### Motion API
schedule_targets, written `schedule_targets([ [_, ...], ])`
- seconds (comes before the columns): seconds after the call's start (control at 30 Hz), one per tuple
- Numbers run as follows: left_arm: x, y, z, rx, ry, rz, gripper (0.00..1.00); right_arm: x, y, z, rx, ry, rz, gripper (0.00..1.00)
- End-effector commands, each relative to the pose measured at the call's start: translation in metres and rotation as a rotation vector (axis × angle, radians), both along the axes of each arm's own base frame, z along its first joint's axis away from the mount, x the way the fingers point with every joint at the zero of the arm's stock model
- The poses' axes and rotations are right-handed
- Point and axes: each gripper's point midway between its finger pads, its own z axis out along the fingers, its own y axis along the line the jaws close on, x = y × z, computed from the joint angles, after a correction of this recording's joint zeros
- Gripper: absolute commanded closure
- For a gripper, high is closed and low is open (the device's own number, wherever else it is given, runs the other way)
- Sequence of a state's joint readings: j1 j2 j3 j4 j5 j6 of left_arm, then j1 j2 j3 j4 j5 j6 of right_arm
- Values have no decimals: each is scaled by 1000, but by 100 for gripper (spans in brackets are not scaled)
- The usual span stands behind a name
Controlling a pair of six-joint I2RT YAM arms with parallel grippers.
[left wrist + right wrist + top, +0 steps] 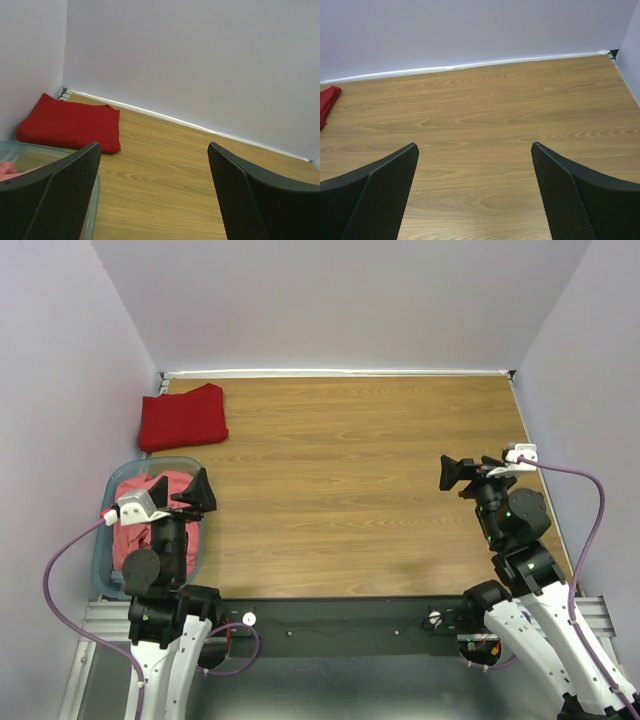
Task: Fold and stack the t-shirts
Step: Grab the tshirt from the pile
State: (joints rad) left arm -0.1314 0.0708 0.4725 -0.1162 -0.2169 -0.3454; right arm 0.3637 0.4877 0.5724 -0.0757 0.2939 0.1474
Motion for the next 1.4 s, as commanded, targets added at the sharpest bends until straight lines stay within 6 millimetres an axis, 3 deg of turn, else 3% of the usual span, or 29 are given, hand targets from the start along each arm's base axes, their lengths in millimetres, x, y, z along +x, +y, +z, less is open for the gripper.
schedule_targets([
  [0.0, 1, 9, -7, -25, 41, 51, 4, -4, -2, 9, 26, -6, -11, 0],
  [0.2, 4, 17, -7, -67, 99, 100, 1, -11, -7, 10, 71, -30, -27, 0],
  [0.4, 11, 25, -10, -123, 202, 158, 2, -12, 1, 11, 80, -30, 16, 0],
  [0.53, 30, 25, -22, -144, 323, 186, 5, -15, 2, 14, 92, -40, 25, 0],
  [0.67, 51, 22, -43, -120, 459, 198, 7, -20, 0, 19, 115, -68, 23, 0],
  [0.77, 71, 17, -69, -96, 587, 188, 7, -24, 0, 24, 122, -88, 32, 0],
  [0.83, 82, 30, -91, -92, 676, 218, 7, -25, -2, 23, 122, -91, 24, 0],
  [0.87, 87, 25, -97, -92, 697, 192, 8, -25, -3, 23, 124, -92, 21, 0],
  [0.9, 93, 37, -110, -106, 743, 204, 9, -26, -2, 22, 126, -91, 24, 0],
  [1.13, 97, 94, -153, -244, 896, 304, 10, -35, -6, 30, 147, -132, 12, 0],
  [1.23, 99, 102, -167, -267, 927, 323, 12, -37, -5, 32, 149, -144, 15, 0],
  [1.37, 97, 104, -209, -299, 1011, 339, 21, -43, -8, 37, 162, -169, 12, 0],
])
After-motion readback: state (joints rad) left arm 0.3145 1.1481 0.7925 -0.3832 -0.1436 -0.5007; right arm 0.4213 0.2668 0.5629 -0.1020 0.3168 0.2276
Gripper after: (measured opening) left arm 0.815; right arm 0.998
